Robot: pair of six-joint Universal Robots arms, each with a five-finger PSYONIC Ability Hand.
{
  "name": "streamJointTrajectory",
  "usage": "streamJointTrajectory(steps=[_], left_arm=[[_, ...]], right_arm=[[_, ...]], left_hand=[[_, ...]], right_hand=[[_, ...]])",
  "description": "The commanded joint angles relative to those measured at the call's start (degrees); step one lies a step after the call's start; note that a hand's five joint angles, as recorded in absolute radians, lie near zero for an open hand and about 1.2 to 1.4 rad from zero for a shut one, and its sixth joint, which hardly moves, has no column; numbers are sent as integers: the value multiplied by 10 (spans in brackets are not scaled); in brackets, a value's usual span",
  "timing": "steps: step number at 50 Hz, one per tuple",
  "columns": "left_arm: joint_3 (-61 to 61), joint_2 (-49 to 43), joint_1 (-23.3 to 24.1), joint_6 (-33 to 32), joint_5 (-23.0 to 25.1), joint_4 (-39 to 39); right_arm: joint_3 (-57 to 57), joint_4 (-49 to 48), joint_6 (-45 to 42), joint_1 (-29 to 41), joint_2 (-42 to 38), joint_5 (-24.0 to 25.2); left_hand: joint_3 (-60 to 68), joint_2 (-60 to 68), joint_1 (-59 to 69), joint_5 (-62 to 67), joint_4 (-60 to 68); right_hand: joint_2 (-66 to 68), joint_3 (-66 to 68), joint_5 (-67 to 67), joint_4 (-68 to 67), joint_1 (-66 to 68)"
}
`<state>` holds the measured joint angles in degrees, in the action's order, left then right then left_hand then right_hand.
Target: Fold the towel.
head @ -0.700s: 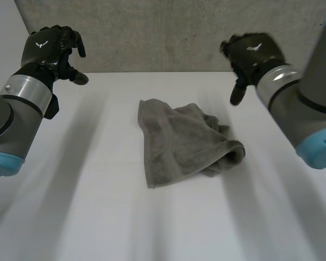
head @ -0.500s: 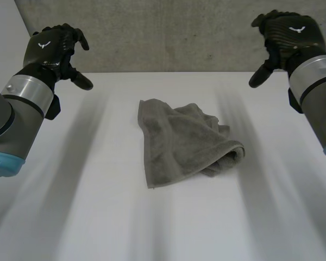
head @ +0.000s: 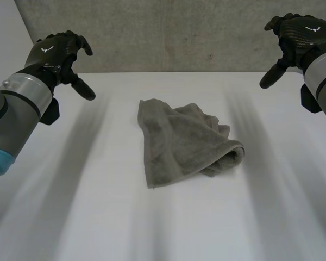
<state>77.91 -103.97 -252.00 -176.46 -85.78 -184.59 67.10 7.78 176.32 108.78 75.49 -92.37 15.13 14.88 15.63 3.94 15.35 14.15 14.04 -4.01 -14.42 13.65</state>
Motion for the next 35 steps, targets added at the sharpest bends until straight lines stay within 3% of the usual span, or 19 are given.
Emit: streamJointTrajectory(steps=[1,10,14,20,26,35], left_arm=[[1,3,1,0,0,-1],[9,1,3,2,6,-3],[16,-3,17,0,11,-5],[22,-39,77,-1,31,-9],[18,-110,141,-4,51,-37],[0,-198,183,-5,52,-85]], right_arm=[[-9,10,-3,-9,-1,4],[-21,15,-5,-14,-2,7],[-35,22,-49,-27,-7,25],[-27,51,-141,-81,-24,62],[10,86,-145,-94,-57,88],[173,17,-90,-106,-72,205]], left_hand=[[-39,-37,-44,-27,-41],[-32,-30,-37,-20,-35],[-4,-1,-9,8,-6],[-4,-1,-9,8,-6],[-4,-1,-9,8,-6],[-4,-1,-9,8,-6]], right_hand=[[-41,-40,40,44,-36],[-41,-40,40,44,-36],[-41,-40,40,44,-36],[-41,-40,40,44,-36],[-41,-40,40,44,-36],[-37,-36,36,40,-32]])
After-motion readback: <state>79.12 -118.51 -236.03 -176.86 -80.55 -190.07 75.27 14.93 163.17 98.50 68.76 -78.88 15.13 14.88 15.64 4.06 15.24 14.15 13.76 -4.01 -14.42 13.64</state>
